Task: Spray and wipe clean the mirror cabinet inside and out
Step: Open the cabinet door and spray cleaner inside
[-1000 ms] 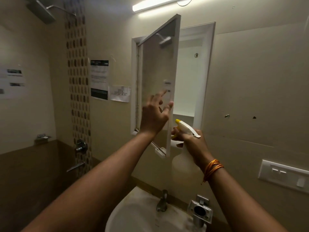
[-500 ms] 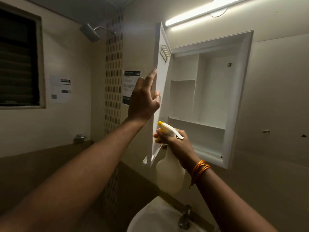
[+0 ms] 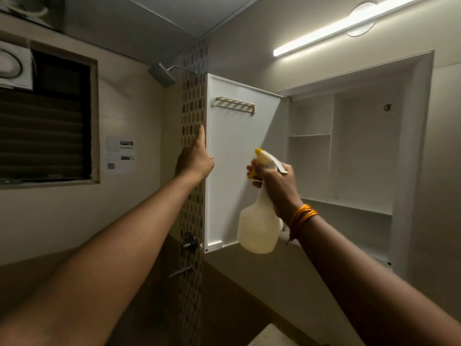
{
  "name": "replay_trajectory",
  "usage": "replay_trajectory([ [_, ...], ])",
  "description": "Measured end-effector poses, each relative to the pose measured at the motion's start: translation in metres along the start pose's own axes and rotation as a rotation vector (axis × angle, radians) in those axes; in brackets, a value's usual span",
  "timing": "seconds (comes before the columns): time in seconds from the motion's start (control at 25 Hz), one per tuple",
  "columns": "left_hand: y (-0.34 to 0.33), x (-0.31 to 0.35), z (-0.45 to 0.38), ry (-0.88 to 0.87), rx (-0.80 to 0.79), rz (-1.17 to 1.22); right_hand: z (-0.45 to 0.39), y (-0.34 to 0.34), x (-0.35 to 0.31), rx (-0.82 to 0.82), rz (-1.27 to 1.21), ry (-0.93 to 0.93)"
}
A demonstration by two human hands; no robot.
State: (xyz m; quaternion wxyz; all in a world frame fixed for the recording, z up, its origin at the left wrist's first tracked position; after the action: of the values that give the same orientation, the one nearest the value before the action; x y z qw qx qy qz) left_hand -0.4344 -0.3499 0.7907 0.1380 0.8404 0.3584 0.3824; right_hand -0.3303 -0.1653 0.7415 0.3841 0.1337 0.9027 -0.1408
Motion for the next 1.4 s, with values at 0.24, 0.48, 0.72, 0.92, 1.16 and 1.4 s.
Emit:
replay_trajectory([
  [0.24,-0.013,-0.021,-0.029,0.012,-0.058,-0.048,-0.063,-0.035,-0.021,0.006,0.105,-0.007],
  [0.48,-0.025,-0.033,-0.042,0.03,-0.062,0.004,-0.074,-0.038,-0.008,0.055,0.202,-0.035],
  [0.72,-0.026,-0.034,-0.044,0.026,-0.059,-0.003,-0.074,-0.029,-0.009,0.183,0.288,0.012],
  [0.92,-0.026,-0.035,-0.044,0.017,-0.064,-0.005,-0.082,-0.007,-0.011,0.251,0.276,-0.005],
  [1.16,-0.03,-0.037,-0.047,0.037,-0.054,-0.002,-0.108,0.047,-0.003,0.385,0.232,-0.067],
  [1.4,-0.032,-0.037,-0.047,0.045,-0.038,-0.013,-0.116,0.072,-0.007,0.369,0.332,-0.042],
])
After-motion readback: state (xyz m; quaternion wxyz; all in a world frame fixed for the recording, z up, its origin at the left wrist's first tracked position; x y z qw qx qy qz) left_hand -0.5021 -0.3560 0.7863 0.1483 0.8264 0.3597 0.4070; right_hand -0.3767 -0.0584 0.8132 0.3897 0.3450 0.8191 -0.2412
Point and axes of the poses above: each hand's wrist, its own z-axis away from the middle knuckle, its own y-axis out of the back of the hand, x = y × z, the point moved 5 cm from there along -z, towards the middle knuckle, and after that the axes turned 5 degrees about y, right-handed, at the moved point
